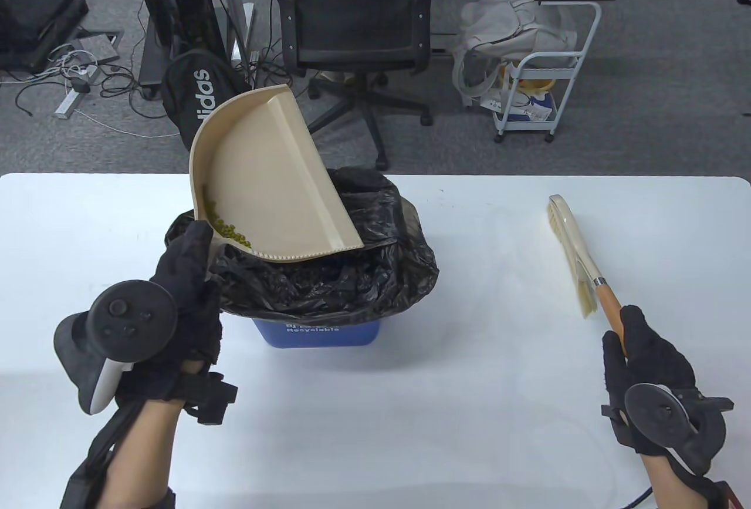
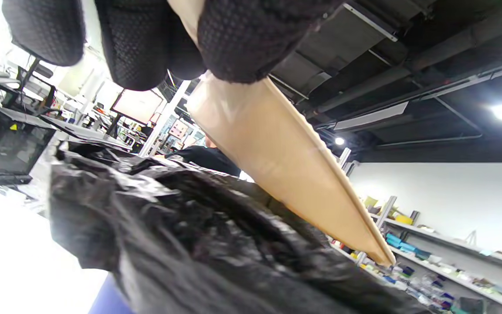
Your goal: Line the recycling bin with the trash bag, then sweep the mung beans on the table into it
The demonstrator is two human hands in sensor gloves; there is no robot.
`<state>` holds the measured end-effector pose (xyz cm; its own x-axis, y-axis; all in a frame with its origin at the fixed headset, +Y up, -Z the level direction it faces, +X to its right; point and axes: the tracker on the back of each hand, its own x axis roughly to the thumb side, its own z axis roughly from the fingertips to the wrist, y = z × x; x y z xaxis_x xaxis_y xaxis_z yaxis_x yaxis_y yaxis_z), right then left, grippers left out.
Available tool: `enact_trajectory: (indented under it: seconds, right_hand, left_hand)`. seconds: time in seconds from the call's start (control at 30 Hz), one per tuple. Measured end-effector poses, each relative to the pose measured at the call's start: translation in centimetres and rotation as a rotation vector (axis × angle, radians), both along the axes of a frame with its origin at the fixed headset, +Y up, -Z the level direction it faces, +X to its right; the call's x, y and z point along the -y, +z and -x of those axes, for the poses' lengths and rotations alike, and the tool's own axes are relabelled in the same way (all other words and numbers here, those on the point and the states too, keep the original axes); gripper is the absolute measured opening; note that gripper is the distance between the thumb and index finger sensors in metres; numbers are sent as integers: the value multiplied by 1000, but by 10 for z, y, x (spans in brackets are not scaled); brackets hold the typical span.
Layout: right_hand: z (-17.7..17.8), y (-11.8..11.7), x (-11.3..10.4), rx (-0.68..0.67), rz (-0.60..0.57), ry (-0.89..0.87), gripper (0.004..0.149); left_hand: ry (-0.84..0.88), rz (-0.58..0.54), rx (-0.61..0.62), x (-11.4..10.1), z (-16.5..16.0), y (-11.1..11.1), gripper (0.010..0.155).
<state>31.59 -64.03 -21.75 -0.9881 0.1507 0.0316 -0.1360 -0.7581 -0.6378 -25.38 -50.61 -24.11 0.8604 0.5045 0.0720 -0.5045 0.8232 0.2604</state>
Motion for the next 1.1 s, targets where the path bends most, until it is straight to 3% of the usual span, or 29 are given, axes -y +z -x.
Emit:
enact_trajectory:
  seconds: [0.6,1.1]
  right_hand:
    - [3,1,2,-7,5,20,56]
    - [3,1,3,-9,4,20,56]
  left_hand:
    - [-235,-17,-5,-2,-31,-22,72]
    - [-422,-79,-3,-22,-51,-14,72]
